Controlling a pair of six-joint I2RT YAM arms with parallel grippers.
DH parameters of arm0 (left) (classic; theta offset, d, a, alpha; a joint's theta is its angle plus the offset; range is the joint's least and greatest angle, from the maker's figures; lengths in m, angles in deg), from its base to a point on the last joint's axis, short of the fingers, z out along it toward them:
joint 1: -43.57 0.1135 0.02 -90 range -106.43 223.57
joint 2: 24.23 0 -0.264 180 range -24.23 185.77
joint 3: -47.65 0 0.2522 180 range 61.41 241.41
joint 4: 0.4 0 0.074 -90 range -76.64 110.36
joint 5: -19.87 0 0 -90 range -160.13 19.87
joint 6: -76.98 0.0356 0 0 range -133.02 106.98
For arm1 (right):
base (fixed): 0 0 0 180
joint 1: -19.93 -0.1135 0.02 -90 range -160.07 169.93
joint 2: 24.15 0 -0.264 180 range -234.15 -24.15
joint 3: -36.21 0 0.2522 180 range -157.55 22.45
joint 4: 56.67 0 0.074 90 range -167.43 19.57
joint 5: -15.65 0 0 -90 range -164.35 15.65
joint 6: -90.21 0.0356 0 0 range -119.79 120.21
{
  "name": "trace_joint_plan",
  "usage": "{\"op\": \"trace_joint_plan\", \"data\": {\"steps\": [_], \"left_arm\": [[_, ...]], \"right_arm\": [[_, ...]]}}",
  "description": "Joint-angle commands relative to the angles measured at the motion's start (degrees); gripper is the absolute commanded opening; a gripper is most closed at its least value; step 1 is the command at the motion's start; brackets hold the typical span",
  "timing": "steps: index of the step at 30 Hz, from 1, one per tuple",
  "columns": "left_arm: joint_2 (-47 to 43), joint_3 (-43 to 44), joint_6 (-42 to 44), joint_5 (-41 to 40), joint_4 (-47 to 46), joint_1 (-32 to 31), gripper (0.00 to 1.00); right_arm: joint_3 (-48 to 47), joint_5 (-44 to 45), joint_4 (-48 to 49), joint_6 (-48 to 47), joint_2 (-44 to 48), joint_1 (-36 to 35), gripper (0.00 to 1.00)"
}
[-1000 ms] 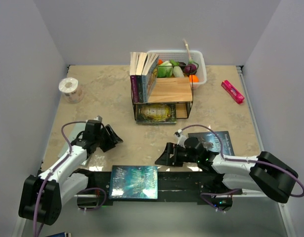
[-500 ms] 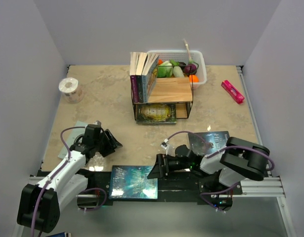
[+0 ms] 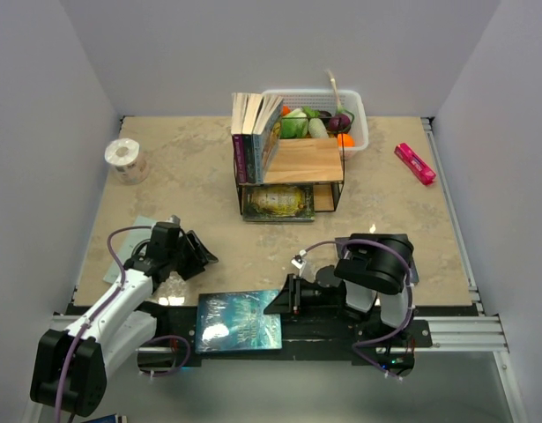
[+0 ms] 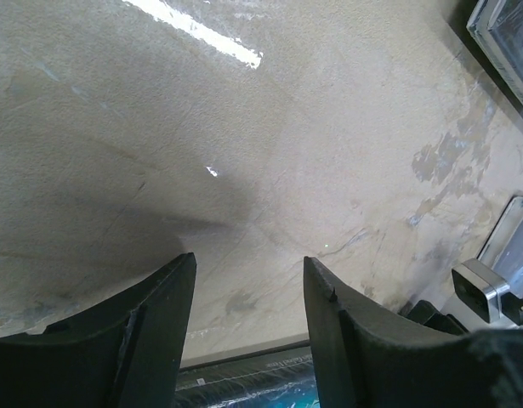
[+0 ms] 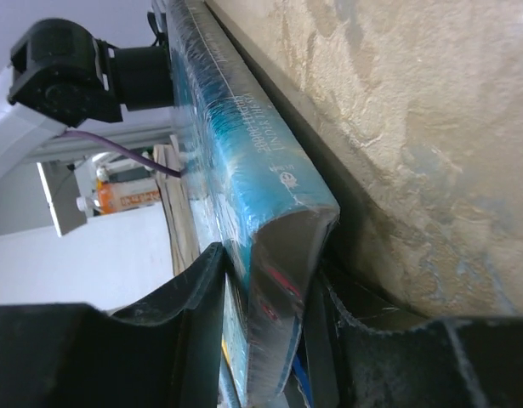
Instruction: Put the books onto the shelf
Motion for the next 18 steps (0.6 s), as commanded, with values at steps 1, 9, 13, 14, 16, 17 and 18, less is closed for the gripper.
{"op": "trace_joint_plan", "data": {"steps": [1, 9, 13, 14, 16, 17, 18], "left_arm": [[-0.5, 1.5, 0.0, -0.9, 0.1, -0.4, 0.58], [-1.4, 7.4, 1.0, -4.3, 2.2, -0.3, 0.60], [-1.6, 10.9, 1.8, -6.3, 2.9, 0.0, 0.62], [-1.8, 11.8, 2.1, -6.3, 2.5, 0.1, 0.63], [-2.2, 12.3, 2.5, -5.9, 0.7, 0.4, 0.65], [-2.4, 12.3, 2.7, -5.6, -0.1, 0.4, 0.67], [-2.8, 12.2, 2.8, -5.1, -0.9, 0.6, 0.68]], "right_arm": [[5.8, 2.7, 18.7, 3.4, -2.7, -1.7, 0.04], [6.6, 3.6, -4.9, 3.2, 29.8, -1.7, 0.00], [-11.2, 8.9, -57.5, -13.8, 55.7, -1.4, 0.00], [-15.2, 8.1, -66.0, -15.2, 58.5, 0.2, 0.00], [-17.1, 0.6, -71.0, -17.0, 61.0, 7.6, 0.00], [-17.3, -0.7, -73.1, -17.1, 61.4, 9.2, 0.00], [-17.5, -0.6, -75.0, -18.4, 62.8, 10.1, 0.00]]}}
